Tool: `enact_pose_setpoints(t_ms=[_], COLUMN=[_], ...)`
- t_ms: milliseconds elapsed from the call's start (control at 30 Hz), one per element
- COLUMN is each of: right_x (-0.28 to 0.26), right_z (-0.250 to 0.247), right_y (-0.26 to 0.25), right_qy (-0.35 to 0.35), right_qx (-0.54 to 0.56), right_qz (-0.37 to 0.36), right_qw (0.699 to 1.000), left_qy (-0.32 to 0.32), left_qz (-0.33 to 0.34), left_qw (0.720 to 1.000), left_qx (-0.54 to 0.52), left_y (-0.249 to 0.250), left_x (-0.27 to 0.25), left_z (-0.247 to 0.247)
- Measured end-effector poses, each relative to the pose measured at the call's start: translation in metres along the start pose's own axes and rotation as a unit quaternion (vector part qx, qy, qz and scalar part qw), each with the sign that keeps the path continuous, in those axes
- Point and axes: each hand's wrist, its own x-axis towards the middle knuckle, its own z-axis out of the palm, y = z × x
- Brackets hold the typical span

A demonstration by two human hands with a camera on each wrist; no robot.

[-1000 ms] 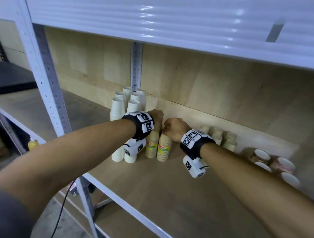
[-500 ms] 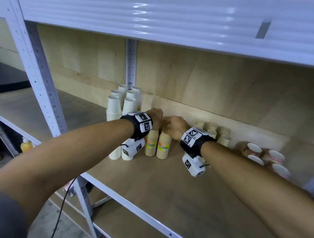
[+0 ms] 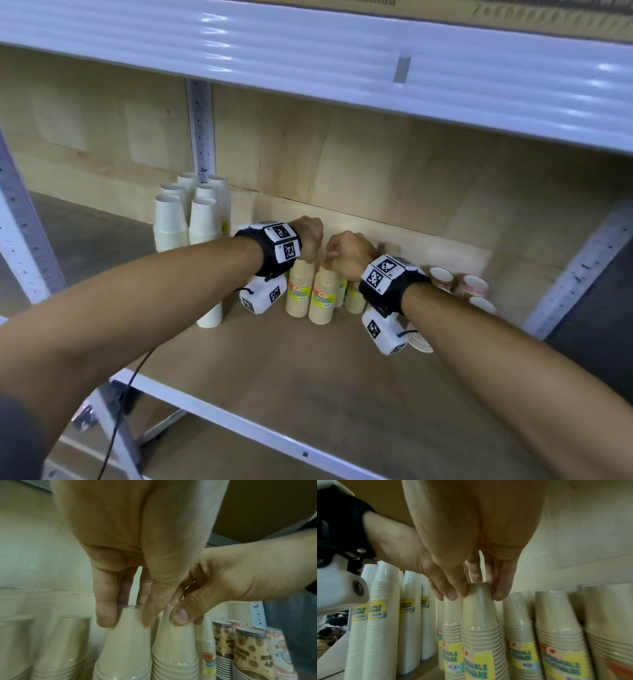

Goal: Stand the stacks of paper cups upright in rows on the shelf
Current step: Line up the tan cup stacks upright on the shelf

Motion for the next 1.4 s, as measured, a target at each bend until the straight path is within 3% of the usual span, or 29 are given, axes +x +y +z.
enact_pose_setpoints(t_ms=[100, 233, 633, 1033, 1400], right_x=[-0.006, -0.013, -0.003, 0.003, 0.029], right_z=[-0.007, -0.012, -0.004, -0.004, -0.02], right_y=[0.015, 0.033, 0.058, 0.062, 0.033], right_qy=[0.006, 0.016, 0.006, 0.007, 0.048], right_qx=[0.004, 0.0, 0.004, -0.023, -0.043], right_qz=[0.019, 0.036, 0.06, 0.047, 0.013], right_qw=[1.0, 0.999, 0.998, 0.999, 0.998], left_qy=[-0.022, 0.01, 0.024, -0.011, 0.045], left_qz=[0.015, 0.039, 0.055, 0.07, 0.033], left_qw=[0.999, 0.999, 0.998, 0.997, 0.997], left_qx=[0.021, 0.009, -0.006, -0.036, -0.045], left_y=[0.016, 0.029, 0.05, 0.042, 0.007], left_x=[0.004, 0.008, 0.02, 0.023, 0.024], left_z=[0.003, 0.008, 0.021, 0.021, -0.024])
